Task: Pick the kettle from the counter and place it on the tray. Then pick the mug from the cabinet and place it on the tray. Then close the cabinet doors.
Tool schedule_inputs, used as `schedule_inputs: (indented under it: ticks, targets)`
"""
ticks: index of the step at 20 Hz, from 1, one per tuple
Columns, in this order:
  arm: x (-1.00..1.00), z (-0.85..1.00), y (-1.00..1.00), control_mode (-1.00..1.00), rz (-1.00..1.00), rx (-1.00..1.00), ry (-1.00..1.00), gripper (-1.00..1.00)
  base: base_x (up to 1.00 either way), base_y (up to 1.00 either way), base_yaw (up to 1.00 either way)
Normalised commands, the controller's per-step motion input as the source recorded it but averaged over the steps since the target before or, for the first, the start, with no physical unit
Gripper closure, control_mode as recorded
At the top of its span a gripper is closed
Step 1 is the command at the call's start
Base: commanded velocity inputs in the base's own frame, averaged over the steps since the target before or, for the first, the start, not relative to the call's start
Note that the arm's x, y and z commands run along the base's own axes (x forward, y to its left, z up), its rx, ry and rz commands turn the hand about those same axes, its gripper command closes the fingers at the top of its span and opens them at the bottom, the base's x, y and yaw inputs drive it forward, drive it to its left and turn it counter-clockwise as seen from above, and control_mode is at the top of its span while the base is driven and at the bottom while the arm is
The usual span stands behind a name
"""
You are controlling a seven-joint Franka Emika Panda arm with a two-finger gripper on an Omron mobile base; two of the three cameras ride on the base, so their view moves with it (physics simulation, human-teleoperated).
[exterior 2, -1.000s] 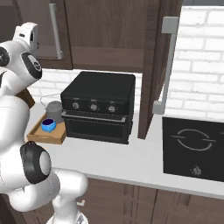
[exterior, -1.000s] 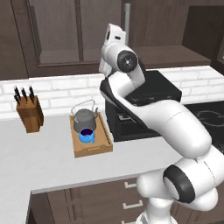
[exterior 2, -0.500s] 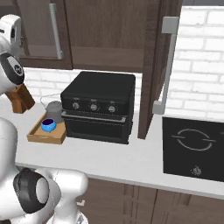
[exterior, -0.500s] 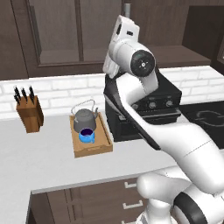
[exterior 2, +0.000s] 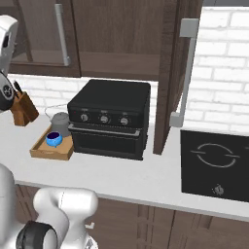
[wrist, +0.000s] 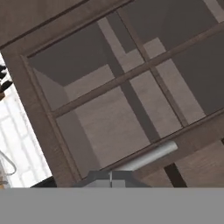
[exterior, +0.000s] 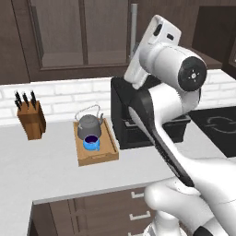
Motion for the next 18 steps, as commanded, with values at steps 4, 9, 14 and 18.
schedule_inputs:
  ticks: [4, 9, 14, 18]
  targets:
    - [-0.7, -0.22, -0.42, -1.0, 0.02, 0.11, 0.0, 1.0, 0.0, 0.0, 0.0]
    - [-0.76, 0.0, -0.65, -1.0, 0.02, 0.38, 0.06, 1.0, 0.0, 0.0, 0.0]
    - [-0.63, 0.0, -0.7, -1.0, 0.05, 0.43, 0.24, 1.0, 0.0, 0.0, 0.0]
    - [-0.57, -0.01, -0.6, -1.0, 0.0, 0.44, 0.14, 1.0, 0.0, 0.0, 0.0]
